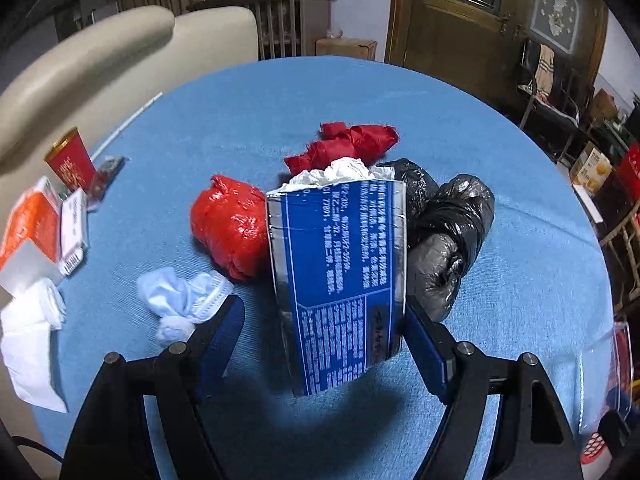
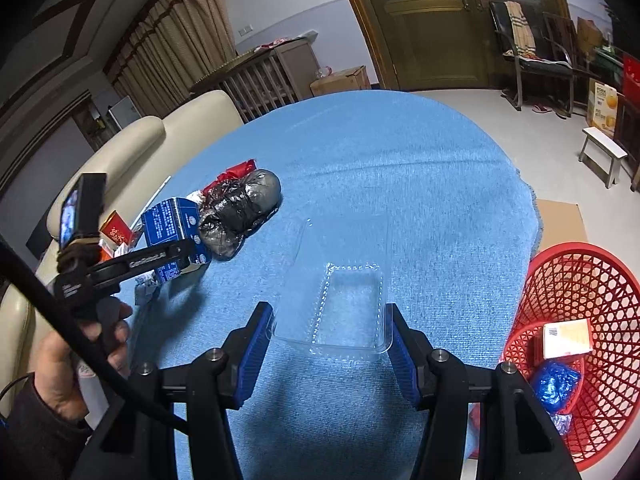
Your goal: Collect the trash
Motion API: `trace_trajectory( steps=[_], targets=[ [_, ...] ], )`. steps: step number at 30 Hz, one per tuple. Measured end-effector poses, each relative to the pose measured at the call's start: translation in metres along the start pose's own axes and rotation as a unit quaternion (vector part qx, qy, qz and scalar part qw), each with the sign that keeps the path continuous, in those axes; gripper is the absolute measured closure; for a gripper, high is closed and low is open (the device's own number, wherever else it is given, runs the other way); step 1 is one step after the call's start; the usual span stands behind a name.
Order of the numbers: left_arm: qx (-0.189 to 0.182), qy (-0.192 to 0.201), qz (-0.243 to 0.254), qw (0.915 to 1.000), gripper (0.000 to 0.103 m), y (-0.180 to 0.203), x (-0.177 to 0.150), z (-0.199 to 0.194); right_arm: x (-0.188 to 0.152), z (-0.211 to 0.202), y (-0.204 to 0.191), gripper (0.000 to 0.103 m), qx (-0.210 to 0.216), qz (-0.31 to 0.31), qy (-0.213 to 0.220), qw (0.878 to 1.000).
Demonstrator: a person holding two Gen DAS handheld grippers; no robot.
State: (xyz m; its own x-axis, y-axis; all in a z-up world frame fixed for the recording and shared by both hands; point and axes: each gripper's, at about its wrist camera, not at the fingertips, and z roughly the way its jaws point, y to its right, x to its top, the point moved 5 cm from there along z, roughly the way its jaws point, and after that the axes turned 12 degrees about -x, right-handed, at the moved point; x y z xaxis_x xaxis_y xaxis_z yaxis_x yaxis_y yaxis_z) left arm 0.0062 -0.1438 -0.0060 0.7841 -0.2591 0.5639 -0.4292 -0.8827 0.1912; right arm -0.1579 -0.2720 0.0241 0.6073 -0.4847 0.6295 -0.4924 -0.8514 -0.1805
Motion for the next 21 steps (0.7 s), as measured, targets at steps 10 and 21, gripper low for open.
trace_trajectory(
  steps=[10,21],
  targets=[
    [-0.029,0.022,0.01,0.9993,0.048,0.011,-0.014,-0.024,0.0,0.0,-0.001,0.044,-0.001,0.0,0.002,1.0],
    [-0.095,0.047,0.057,0.9928,0.048,0.077,-0.038,-0.075,0.0,-0.021,0.021,0.044,-0.016,0.018,0.02,1.0]
  ],
)
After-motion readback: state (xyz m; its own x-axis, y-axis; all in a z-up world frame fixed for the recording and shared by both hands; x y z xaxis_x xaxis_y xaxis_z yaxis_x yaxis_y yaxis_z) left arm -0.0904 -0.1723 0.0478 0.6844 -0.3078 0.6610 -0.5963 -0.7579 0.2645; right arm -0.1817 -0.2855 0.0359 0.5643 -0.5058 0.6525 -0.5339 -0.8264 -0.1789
